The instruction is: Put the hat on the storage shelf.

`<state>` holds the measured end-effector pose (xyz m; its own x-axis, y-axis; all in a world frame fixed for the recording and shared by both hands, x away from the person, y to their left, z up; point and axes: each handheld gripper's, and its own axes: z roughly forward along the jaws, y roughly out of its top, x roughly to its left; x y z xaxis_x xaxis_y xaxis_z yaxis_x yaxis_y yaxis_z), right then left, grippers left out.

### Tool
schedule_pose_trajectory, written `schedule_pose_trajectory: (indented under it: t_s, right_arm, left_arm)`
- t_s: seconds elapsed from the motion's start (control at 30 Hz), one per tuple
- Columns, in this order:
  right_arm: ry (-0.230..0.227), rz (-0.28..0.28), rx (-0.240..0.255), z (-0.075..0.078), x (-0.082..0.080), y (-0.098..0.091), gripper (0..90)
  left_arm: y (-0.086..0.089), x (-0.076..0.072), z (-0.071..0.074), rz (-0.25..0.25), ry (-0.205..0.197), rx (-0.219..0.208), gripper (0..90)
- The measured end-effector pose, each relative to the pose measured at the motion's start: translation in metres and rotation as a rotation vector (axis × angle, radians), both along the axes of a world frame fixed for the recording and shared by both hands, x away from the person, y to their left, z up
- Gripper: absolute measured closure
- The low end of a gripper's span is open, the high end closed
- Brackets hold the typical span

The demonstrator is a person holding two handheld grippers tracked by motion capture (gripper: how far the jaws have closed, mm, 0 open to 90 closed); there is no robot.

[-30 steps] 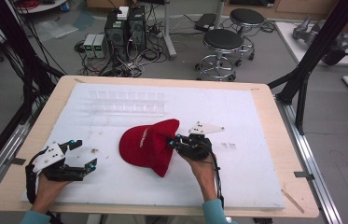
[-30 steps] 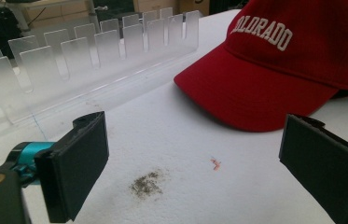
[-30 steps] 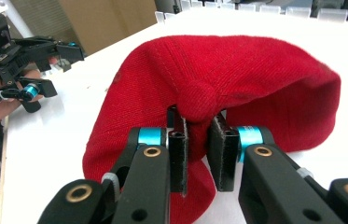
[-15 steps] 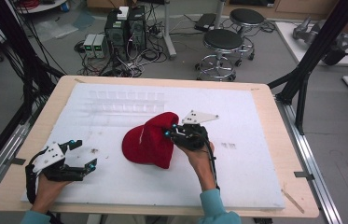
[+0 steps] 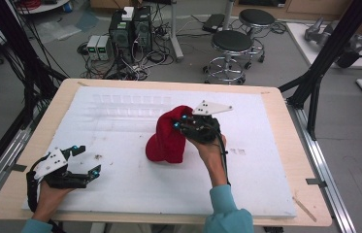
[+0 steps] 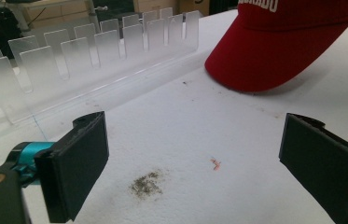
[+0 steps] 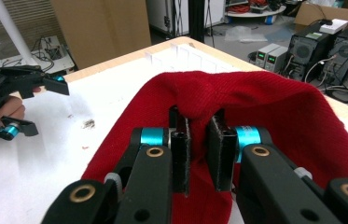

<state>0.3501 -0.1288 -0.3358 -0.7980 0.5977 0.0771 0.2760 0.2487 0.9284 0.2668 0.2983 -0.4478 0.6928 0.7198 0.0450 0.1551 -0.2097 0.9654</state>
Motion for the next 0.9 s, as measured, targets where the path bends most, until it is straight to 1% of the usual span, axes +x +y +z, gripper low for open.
schedule_pose_trajectory:
  t_s: [0.2,0.3,0.47,0.57,0.7,0.77,0.9]
  right_arm:
    - [-0.014,-0.003,-0.007,0.012,0.01,-0.002,81.2]
    - [-0.032,0.001,-0.011,0.021,0.017,-0.003,81.2]
    - [-0.056,-0.001,-0.035,0.036,0.026,-0.002,81.1]
    - [-0.075,-0.004,-0.032,0.044,0.031,-0.004,81.1]
    - [-0.075,-0.015,-0.045,0.052,0.037,-0.006,81.1]
    - [-0.073,-0.024,-0.041,0.056,0.04,-0.007,81.1]
    - [-0.085,-0.031,-0.042,0.066,0.044,-0.008,81.2]
  left_arm:
    - [0.0,0.0,0.0,0.0,0.0,0.002,8.6]
    - [0.0,0.0,0.0,0.0,0.0,0.001,8.6]
    - [0.0,0.0,0.0,0.0,0.0,0.0,8.6]
    - [0.0,0.0,0.0,-0.001,0.0,-0.003,8.6]
    - [0.0,0.0,0.0,0.0,0.001,-0.002,8.6]
    - [0.0,0.0,0.0,0.0,0.002,-0.005,8.6]
    - [0.0,0.0,0.0,0.0,0.003,-0.004,8.6]
